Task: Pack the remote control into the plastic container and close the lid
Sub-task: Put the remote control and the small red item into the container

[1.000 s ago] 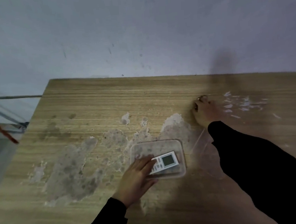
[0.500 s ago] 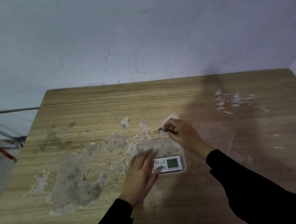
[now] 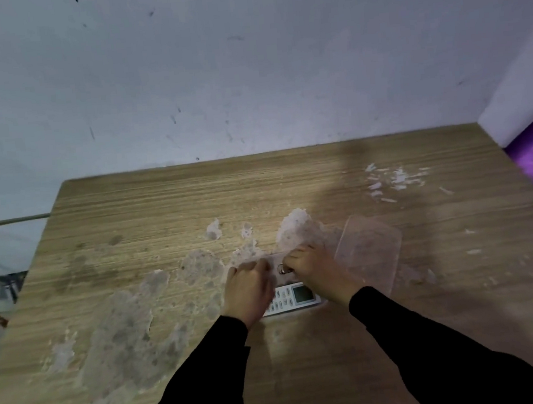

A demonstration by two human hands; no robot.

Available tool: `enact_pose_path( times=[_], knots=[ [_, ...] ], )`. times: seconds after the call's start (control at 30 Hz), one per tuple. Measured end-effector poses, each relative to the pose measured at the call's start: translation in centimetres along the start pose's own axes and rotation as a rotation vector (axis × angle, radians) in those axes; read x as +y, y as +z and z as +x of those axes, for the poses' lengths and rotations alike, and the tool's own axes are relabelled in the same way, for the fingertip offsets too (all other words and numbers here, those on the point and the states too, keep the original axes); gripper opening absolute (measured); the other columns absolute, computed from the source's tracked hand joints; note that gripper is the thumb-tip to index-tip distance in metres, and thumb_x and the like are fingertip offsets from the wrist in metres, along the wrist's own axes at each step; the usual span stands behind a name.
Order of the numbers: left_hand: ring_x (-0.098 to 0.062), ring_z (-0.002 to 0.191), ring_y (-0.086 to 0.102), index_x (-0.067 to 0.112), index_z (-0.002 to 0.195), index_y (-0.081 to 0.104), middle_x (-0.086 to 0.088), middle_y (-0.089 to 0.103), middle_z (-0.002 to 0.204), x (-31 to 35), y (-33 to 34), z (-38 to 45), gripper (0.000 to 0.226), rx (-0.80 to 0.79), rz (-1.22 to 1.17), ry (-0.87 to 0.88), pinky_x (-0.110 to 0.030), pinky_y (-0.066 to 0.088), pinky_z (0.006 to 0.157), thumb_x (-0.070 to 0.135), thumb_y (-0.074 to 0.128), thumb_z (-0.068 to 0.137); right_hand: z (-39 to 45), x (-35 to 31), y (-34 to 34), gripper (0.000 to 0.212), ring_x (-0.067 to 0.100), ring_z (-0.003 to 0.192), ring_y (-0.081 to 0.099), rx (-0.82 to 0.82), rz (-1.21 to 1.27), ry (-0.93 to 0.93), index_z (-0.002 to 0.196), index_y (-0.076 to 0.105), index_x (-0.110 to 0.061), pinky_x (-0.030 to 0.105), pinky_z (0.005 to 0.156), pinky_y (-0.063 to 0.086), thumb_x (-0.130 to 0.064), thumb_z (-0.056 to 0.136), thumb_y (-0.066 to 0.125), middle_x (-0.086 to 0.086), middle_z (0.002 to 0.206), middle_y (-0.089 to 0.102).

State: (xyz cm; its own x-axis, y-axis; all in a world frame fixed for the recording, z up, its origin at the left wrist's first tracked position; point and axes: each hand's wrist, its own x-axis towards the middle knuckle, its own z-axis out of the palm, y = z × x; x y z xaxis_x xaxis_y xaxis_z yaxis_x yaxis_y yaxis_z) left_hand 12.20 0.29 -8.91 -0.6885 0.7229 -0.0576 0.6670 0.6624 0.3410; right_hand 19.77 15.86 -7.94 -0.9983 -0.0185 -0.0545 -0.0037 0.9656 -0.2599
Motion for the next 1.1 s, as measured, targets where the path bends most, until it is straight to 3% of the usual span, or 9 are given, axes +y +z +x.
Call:
enact_pose_path(
  times=[0.17, 0.33, 0.5, 0.63, 0.77, 0.83, 0.9, 1.0, 1.1],
  knots=[
    [-0.029, 0.092, 0.064, 0.019, 0.1, 0.061, -0.006, 0.069, 0.1, 0.9, 0.8, 1.1, 0.018, -0.048, -0.016, -0.011, -0.038, 0.044, 0.085, 0.03, 0.053, 0.087, 0.0, 0.6, 0.5, 0.013, 0.028, 0.1, 0.058, -0.039, -0.126, -0.01, 0.098, 0.059, -0.012, 0.04, 0.09, 0.037, -0.018, 0.093, 0.049, 0.01, 0.103, 0.069],
    [-0.029, 0.089, 0.066, 0.024, 0.101, 0.063, -0.005, 0.067, 0.103, 2.0, 0.9, 2.2, 0.018, -0.106, -0.022, -0.027, -0.035, 0.051, 0.07, 0.029, 0.057, 0.085, -0.4, 0.6, 0.4, 0.015, 0.027, 0.097, 0.062, 0.033, 0.037, -0.007, 0.1, 0.063, -0.013, 0.041, 0.087, 0.041, -0.013, 0.088, 0.053, 0.01, 0.102, 0.071],
    [-0.031, 0.085, 0.066, 0.015, 0.085, 0.065, -0.009, 0.067, 0.097, 1.5, 0.7, 2.3, 0.015, -0.118, 0.043, -0.035, -0.037, 0.051, 0.067, 0.025, 0.055, 0.085, -0.6, 0.8, 0.5, 0.008, 0.027, 0.076, 0.064, 0.128, 0.035, -0.02, 0.081, 0.062, -0.014, 0.038, 0.084, 0.036, -0.006, 0.079, 0.063, 0.01, 0.077, 0.07],
    [-0.033, 0.087, 0.067, 0.009, 0.085, 0.065, -0.013, 0.068, 0.096, 0.8, 0.1, 2.2, 0.019, -0.138, 0.153, -0.058, -0.038, 0.052, 0.069, 0.023, 0.053, 0.085, -0.2, 1.1, 0.9, 0.008, 0.027, 0.092, 0.061, 0.047, -0.045, -0.024, 0.088, 0.066, -0.011, 0.036, 0.092, 0.023, -0.016, 0.085, 0.059, 0.01, 0.09, 0.071],
    [-0.034, 0.09, 0.068, 0.005, 0.085, 0.066, -0.015, 0.07, 0.097, 0.8, -0.1, 2.3, 0.022, -0.141, 0.169, -0.081, -0.038, 0.053, 0.073, 0.023, 0.053, 0.085, 0.3, 0.8, 1.0, 0.022, 0.026, 0.108, 0.053, -0.125, -0.059, -0.013, 0.101, 0.068, -0.011, 0.04, 0.1, 0.026, -0.019, 0.092, 0.049, 0.009, 0.103, 0.066],
    [-0.035, 0.09, 0.067, 0.006, 0.085, 0.066, -0.016, 0.071, 0.096, 0.8, -0.2, 2.1, 0.025, -0.124, 0.173, -0.062, -0.038, 0.052, 0.075, 0.025, 0.052, 0.086, 0.0, 0.7, 0.6, 0.02, 0.028, 0.109, 0.053, -0.047, 0.036, -0.015, 0.103, 0.068, -0.01, 0.042, 0.102, 0.031, -0.017, 0.09, 0.054, 0.009, 0.108, 0.066],
    [-0.035, 0.088, 0.066, 0.009, 0.088, 0.066, -0.015, 0.07, 0.095, 0.6, -0.4, 1.6, 0.025, -0.081, 0.146, -0.023, -0.038, 0.05, 0.075, 0.029, 0.051, 0.088, -1.0, 0.9, 0.2, 0.017, 0.029, 0.104, 0.057, 0.185, 0.178, 0.065, 0.098, 0.068, -0.011, 0.043, 0.098, 0.038, -0.007, 0.084, 0.06, 0.009, 0.105, 0.067],
    [-0.035, 0.087, 0.064, 0.013, 0.101, 0.064, -0.013, 0.069, 0.095, 0.1, -1.0, -0.1, 0.019, 0.073, 0.022, -0.012, -0.039, 0.049, 0.074, 0.023, 0.059, 0.086, -4.8, 2.3, 0.4, 0.024, 0.026, 0.109, 0.055, 0.45, 0.388, 0.389, 0.108, 0.064, -0.015, 0.034, 0.095, 0.04, -0.006, 0.086, 0.061, 0.009, 0.114, 0.063],
    [-0.037, 0.095, 0.059, 0.01, 0.111, 0.06, -0.016, 0.063, 0.103, -0.5, -1.0, -2.1, 0.032, 0.193, -0.018, -0.083, -0.044, 0.049, 0.078, 0.012, 0.064, 0.08, -9.4, 3.7, 1.6, 0.057, 0.031, 0.134, 0.035, 0.157, 0.375, 0.712, 0.135, 0.044, -0.016, 0.042, 0.11, 0.034, -0.028, 0.084, 0.067, 0.009, 0.146, 0.041]
  ],
)
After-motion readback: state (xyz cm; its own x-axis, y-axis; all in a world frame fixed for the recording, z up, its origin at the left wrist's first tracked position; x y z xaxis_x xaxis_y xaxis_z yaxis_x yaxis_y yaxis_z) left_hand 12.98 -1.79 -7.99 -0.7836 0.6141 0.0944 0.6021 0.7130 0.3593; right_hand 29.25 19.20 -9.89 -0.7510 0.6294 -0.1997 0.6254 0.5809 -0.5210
